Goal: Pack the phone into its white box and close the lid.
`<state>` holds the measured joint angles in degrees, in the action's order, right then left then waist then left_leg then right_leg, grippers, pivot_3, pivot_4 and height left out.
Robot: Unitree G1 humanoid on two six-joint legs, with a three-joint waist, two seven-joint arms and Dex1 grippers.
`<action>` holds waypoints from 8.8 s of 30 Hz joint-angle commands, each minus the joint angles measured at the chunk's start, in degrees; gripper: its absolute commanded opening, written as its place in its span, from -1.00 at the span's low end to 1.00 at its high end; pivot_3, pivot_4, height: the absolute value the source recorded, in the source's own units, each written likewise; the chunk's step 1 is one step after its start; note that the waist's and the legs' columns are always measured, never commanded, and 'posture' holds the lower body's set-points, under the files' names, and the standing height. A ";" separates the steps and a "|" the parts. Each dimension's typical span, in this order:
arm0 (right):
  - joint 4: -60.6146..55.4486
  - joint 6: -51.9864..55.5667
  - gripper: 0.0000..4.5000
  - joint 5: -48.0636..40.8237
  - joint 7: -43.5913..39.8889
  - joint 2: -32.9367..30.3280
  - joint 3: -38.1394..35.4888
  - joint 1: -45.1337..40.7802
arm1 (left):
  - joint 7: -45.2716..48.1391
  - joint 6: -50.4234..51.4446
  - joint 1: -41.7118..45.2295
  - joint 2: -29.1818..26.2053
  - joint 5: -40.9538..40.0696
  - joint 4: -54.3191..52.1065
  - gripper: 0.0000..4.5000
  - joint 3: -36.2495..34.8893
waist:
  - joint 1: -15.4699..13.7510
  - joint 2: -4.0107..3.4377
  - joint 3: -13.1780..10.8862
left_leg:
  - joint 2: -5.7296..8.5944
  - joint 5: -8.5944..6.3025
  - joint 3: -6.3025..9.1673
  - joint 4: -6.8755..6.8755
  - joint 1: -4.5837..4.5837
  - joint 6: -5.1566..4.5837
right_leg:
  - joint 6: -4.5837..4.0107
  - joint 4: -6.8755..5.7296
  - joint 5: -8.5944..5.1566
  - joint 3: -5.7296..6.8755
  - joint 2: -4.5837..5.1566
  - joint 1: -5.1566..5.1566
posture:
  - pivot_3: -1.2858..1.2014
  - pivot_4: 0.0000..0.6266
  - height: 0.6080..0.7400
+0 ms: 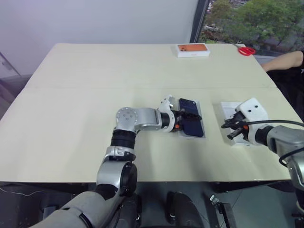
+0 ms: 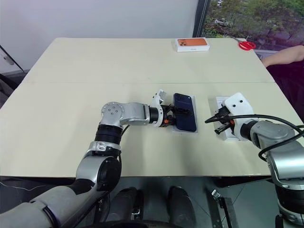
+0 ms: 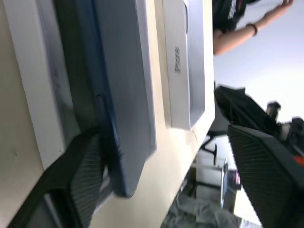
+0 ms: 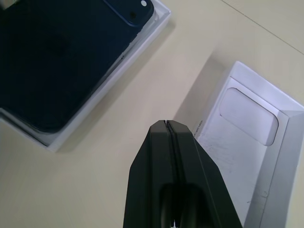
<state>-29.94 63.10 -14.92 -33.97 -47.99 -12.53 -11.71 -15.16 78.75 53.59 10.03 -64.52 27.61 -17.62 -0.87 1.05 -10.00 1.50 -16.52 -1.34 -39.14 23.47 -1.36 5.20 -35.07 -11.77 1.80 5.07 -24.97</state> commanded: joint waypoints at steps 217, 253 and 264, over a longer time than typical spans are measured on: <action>0.41 2.92 -0.98 -37.95 29.51 -4.93 18.60 -13.10 | 73.65 -49.65 -25.99 -41.27 54.79 -31.44 -1.00 36.85 | 0.17 -0.37 -0.04 | -0.28 -0.13 -0.15 -0.05 -0.05 -0.24 | -0.25 0.03 -0.13 -0.13 0.05 0.01 | 0.03 -0.52 1.00; -2.92 11.55 -0.98 -25.98 21.60 4.17 12.38 -11.26 | 59.63 -47.51 -23.49 -24.43 52.63 -30.73 -1.00 34.17 | 0.15 -0.37 -0.04 | -0.26 -0.13 -0.15 -0.08 -0.06 -0.24 | -0.01 -0.04 0.01 -0.07 -0.06 0.02 | 0.03 -0.52 1.00; -2.91 12.11 -0.98 -23.41 20.12 5.31 12.32 -11.00 | 58.88 -47.29 -23.05 -23.71 53.27 -30.42 -1.00 34.25 | 0.13 -0.37 -0.04 | -0.24 -0.13 -0.15 -0.08 -0.06 -0.24 | -0.01 -0.04 0.01 -0.04 -0.07 0.02 | 0.03 -0.52 1.00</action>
<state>-30.98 75.70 -38.29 -12.66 -43.60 0.89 -22.32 43.47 32.24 29.14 -14.72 -10.56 -0.78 16.21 -0.75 0.69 -10.04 1.26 -16.66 -1.48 -39.22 23.41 -1.61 5.19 -35.11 -11.76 1.75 5.00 -24.95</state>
